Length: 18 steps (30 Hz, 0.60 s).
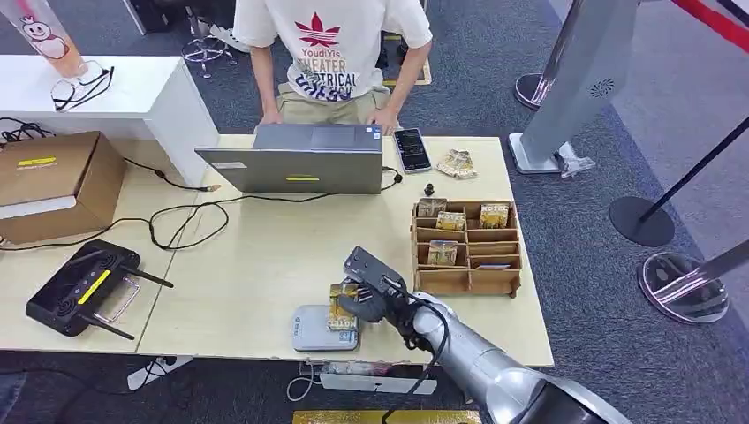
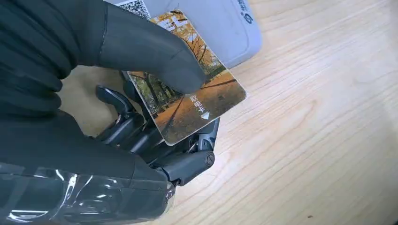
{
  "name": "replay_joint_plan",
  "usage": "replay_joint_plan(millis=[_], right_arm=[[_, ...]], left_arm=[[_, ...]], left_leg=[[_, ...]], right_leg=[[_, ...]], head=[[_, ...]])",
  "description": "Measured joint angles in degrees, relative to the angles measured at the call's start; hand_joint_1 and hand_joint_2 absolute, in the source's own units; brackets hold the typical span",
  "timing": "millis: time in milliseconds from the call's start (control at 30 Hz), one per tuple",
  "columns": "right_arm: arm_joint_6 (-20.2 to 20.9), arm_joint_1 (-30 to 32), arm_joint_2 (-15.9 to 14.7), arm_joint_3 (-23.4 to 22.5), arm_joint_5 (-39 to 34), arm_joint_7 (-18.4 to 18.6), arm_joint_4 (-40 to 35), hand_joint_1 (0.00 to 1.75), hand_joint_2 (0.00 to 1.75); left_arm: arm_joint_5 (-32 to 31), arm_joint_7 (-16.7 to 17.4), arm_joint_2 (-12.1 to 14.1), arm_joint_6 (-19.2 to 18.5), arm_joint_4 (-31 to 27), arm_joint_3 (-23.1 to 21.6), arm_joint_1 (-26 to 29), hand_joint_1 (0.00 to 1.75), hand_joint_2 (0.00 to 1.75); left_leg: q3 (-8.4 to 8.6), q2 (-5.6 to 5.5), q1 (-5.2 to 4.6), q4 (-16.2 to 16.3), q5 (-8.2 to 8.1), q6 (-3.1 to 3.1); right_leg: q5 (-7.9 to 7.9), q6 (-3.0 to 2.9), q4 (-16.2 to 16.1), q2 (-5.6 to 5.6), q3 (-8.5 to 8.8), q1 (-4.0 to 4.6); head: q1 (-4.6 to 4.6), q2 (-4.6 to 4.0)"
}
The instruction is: Pass the card to the sensor for recognition and then transmit it.
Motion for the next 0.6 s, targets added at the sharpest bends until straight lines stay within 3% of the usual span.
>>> replay_joint_plan(millis=[600], right_arm=[[-1.2,0.5,0.0,0.1,1.0,0.2,0.6,1.75,1.75]], left_arm=[[0.0,-0.9,-0.4,0.2,0.0,0.0,-0.3,0.00,0.00]], left_leg=[[0.01,0.01,0.00,0.0,0.00,0.00]], right_leg=[[0.00,0.00,0.0,0.01,0.01,0.00]], head=[[0.00,0.00]])
